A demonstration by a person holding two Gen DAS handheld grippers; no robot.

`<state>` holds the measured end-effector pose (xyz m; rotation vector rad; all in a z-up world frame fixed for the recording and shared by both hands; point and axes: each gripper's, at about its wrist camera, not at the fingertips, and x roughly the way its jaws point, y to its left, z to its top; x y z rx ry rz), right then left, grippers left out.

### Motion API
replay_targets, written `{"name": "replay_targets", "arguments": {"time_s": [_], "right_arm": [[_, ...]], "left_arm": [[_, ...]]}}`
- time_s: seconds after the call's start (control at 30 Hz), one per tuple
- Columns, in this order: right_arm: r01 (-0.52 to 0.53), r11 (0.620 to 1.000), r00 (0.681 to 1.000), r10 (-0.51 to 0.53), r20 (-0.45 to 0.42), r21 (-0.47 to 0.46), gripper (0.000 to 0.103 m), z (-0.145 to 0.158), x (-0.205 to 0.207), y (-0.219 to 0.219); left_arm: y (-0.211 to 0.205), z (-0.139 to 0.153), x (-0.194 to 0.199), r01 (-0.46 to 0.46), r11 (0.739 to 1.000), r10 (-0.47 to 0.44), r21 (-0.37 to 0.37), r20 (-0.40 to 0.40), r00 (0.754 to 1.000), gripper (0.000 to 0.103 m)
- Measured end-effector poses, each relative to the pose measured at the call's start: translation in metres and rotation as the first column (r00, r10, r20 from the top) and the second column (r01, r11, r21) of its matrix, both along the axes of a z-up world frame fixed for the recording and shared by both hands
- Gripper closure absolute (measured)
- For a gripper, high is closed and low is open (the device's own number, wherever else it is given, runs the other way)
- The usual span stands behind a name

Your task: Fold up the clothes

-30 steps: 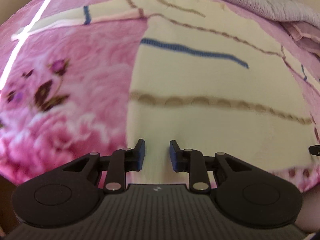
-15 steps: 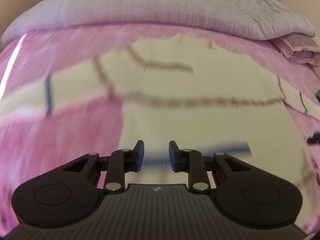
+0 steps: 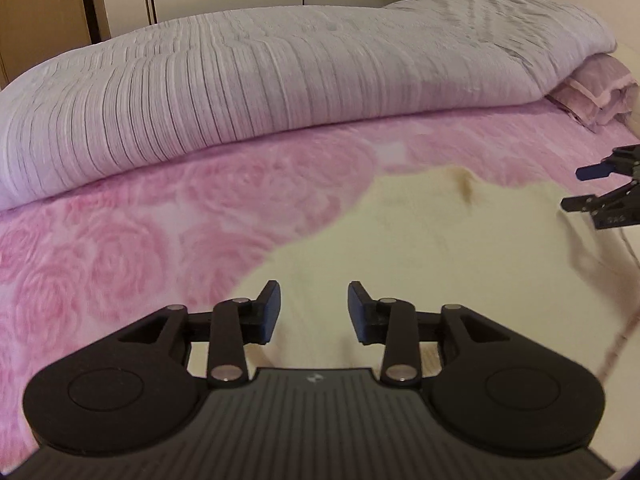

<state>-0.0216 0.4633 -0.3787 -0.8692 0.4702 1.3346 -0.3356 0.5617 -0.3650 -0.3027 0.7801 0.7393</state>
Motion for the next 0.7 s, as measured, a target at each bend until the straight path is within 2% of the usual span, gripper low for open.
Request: {"name": "replay_targets", "arguments": {"time_s": [0.1,0.13,0.17,0.23,0.27,0.3,0.37,0.4,0.47,0.53,0.63,0.7], "right_arm": [[-0.071,0.997,0.997,0.072,0.030,-0.029,0.042,-0.019,0.003,0.022],[-0.121,0.992,0.990,0.124,0.068,-0.048,0.049,-0.026,0.000,0.025],[-0.173,0.982,0.977,0.180,0.113,-0.071,0.078,-0.033,-0.004,0.028],[-0.236,0.969,0.958,0.245,0.148,-0.075,0.086,-0.036,-0.003,0.026],[-0.243,0.968,0.959,0.250,0.134,-0.063,0.088,-0.034,0.002,0.024],[-0.225,0.974,0.969,0.228,0.094,-0.038,0.089,-0.031,0.011,0.022],[-0.163,0.986,0.987,0.164,-0.003,0.019,0.089,-0.022,0.030,0.020],[-0.123,0.992,0.990,0.125,-0.060,0.038,0.089,-0.020,0.039,0.018],[-0.031,0.999,0.984,0.037,-0.175,0.042,0.089,-0.024,0.055,0.021],[0.049,0.995,0.969,-0.026,-0.245,0.085,0.090,-0.021,0.064,0.017],[0.146,0.978,0.944,-0.092,-0.317,0.151,0.090,-0.014,0.072,0.011],[0.153,0.976,0.945,-0.099,-0.310,0.153,0.090,-0.009,0.067,0.010]], "left_arm": [[0.017,-0.008,0.003,0.012,1.000,-0.012,-0.007,-0.004,1.000,0.069],[0.021,-0.010,0.005,0.017,1.000,-0.017,-0.012,-0.012,1.000,0.069],[0.025,-0.013,0.007,0.029,0.999,-0.029,-0.013,-0.018,0.999,0.069],[0.032,-0.016,0.012,0.064,0.998,-0.064,-0.006,-0.027,0.998,0.068],[0.035,-0.018,0.014,0.078,0.997,-0.078,0.005,-0.032,0.996,0.067],[0.039,-0.020,0.017,0.087,0.996,-0.086,0.017,-0.034,0.996,0.065],[0.047,-0.027,0.023,0.108,0.994,-0.106,0.025,-0.045,0.993,0.052],[0.053,-0.034,0.026,0.123,0.992,-0.123,0.003,-0.059,0.991,0.054],[0.061,-0.049,0.033,0.154,0.988,-0.156,-0.028,-0.086,0.984,0.087],[0.062,-0.052,0.034,0.152,0.988,-0.150,0.014,-0.079,0.986,0.089],[0.060,-0.046,0.029,0.094,0.991,-0.093,0.097,-0.016,0.996,0.088],[0.071,-0.060,0.037,0.048,0.996,-0.044,0.074,-0.054,0.998,0.086]]}}
